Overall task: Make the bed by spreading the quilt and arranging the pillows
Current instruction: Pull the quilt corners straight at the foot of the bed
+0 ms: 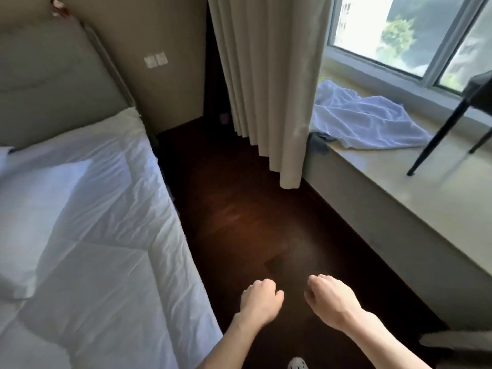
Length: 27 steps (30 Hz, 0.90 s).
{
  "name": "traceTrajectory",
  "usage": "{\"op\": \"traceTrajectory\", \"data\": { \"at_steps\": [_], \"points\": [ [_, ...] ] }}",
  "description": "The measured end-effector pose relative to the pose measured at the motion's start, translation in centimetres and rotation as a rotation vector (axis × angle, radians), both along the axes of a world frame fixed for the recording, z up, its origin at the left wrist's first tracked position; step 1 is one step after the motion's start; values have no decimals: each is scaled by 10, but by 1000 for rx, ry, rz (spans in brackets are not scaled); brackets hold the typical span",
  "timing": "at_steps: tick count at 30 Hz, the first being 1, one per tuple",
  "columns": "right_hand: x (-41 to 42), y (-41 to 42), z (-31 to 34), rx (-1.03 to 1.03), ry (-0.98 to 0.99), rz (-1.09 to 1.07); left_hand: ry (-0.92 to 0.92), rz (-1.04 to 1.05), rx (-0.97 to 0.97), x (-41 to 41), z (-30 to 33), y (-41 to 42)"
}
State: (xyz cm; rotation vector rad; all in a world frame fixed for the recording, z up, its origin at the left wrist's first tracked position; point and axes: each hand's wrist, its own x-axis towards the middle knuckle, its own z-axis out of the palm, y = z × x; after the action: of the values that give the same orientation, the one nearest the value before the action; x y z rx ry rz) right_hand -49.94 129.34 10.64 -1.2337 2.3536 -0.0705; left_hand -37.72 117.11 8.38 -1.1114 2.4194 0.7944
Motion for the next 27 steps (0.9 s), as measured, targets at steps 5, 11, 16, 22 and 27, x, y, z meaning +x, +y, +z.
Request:
{"op": "traceTrajectory", "data": {
  "at_steps": [5,11,16,22,27],
  "points": [
    [-43,-92,4,5,-22,139,-13,163,-18,-35,18,-67],
    [-80,-226,5,-43,-76,376,-1,372,-46,-57,21,-161],
    [-104,-326,9,-25,-123,601,-20,585,-8,-80,33,-228],
    [-108,-462,19,9,-107,854,17,891,-6,-86,49,-317],
    [-79,-561,15,12,-12,1069,-28,1016,-64,-72,40,-398]
  ]
}}
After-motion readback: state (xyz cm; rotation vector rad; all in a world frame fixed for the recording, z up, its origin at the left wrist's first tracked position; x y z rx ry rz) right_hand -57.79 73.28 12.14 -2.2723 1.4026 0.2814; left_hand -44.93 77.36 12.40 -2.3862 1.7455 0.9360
